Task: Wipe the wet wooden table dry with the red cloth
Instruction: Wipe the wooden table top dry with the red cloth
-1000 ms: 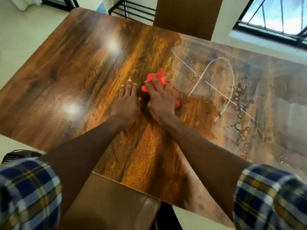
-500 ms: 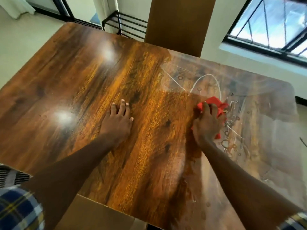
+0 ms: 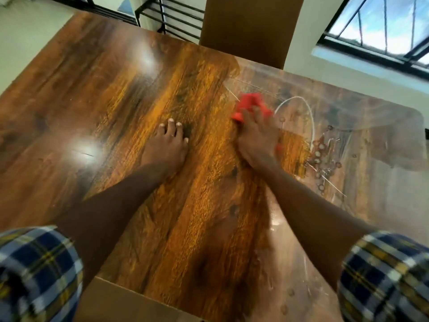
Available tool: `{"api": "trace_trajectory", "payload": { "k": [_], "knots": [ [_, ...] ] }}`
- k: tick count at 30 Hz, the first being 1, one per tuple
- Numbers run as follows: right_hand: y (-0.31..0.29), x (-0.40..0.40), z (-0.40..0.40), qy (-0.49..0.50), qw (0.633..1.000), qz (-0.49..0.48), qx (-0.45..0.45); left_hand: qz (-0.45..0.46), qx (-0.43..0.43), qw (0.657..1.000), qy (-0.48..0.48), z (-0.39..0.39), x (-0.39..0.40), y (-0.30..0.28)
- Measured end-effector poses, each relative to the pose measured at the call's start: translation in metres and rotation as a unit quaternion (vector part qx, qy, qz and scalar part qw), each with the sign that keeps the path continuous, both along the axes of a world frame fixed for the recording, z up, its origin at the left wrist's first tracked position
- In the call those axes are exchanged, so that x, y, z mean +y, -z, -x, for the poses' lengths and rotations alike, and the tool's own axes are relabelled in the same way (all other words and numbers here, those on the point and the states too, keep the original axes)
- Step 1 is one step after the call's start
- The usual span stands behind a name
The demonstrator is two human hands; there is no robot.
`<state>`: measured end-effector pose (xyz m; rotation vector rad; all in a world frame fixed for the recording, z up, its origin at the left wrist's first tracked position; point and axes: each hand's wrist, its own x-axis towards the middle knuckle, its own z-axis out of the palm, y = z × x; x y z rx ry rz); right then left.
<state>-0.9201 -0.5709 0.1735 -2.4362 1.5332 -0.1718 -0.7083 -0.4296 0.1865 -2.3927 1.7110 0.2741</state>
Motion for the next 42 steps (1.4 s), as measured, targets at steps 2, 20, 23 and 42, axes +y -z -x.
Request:
{"api": "trace_trajectory", "payload": {
  "k": [2, 20, 23, 42],
  "knots": [
    [-0.005, -0.011, 0.053, 0.085, 0.996, -0.007, -0.015, -0.007, 0.000, 1.000, 0.003, 0.002, 0.001, -0.006],
    [-0.004, -0.080, -0.054, -0.144, 0.989, 0.007, 0.013, 0.053, 0.045, 0.998, -0.011, 0.009, -0.077, -0.008],
    [-0.006, -0.109, 0.017, 0.038, 0.999, 0.018, -0.005, 0.028, 0.050, 0.998, 0.005, 0.001, -0.082, -0.012],
    [-0.005, -0.156, -0.121, -0.128, 0.991, -0.032, -0.022, -0.002, -0.001, 1.000, 0.022, 0.002, -0.086, -0.005]
  ]
}}
